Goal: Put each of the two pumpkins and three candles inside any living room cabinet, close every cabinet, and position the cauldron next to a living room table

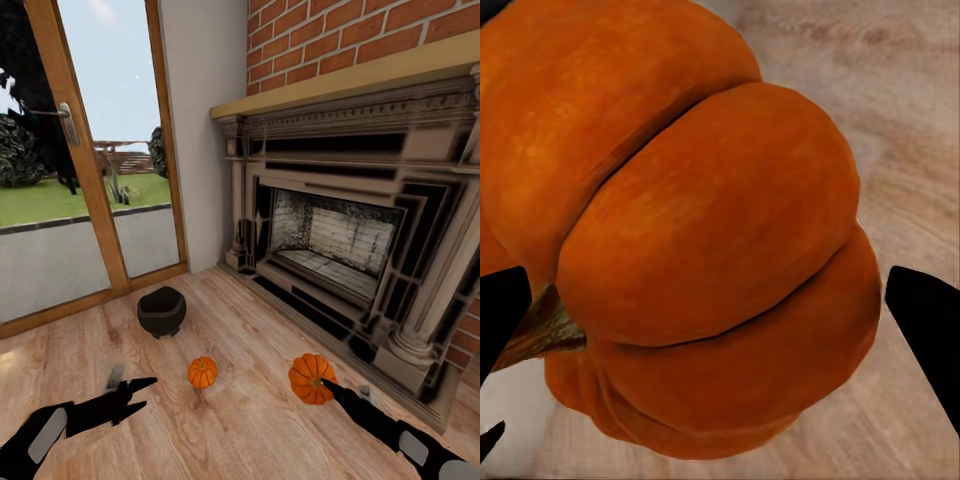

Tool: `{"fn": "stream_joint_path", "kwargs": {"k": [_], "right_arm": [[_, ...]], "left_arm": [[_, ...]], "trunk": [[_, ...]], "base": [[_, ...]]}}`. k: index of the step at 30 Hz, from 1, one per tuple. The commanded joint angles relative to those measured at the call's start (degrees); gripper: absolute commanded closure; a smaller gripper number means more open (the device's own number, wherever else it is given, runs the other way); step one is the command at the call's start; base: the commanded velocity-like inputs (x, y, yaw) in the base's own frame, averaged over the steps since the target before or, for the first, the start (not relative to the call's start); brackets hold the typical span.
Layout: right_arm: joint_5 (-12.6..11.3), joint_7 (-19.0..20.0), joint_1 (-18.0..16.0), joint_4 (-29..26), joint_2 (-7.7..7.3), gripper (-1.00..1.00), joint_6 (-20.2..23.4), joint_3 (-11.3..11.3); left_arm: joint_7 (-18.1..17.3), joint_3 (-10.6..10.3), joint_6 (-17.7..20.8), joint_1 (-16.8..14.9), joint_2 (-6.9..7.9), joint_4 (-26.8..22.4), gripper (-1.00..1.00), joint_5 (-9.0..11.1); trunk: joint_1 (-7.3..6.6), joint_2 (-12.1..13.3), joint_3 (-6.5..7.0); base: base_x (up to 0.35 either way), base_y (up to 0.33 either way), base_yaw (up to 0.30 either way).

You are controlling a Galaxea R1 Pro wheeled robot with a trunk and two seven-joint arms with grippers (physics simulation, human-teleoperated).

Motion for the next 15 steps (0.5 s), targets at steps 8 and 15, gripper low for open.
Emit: {"fn": "stream_joint_path", "kwargs": {"k": [8,15], "right_arm": [[-0.5,0.5,0.0,-9.9,0.03,1.00,4.0,0.9],[-0.8,0.5,0.0,-19.3,-0.19,1.00,18.6,2.0]], "left_arm": [[12.6,0.5,-5.9,-1.1,-3.59,0.0,-1.00,0.3],[13.4,0.4,-6.7,-1.1,-4.07,-0.1,-1.00,0.3]], "trunk": [[-0.01,0.0,-0.06],[-0.01,0.0,-0.06]], "base": [[0.000,0.000,0.000],[0.000,0.000,0.000]]}}
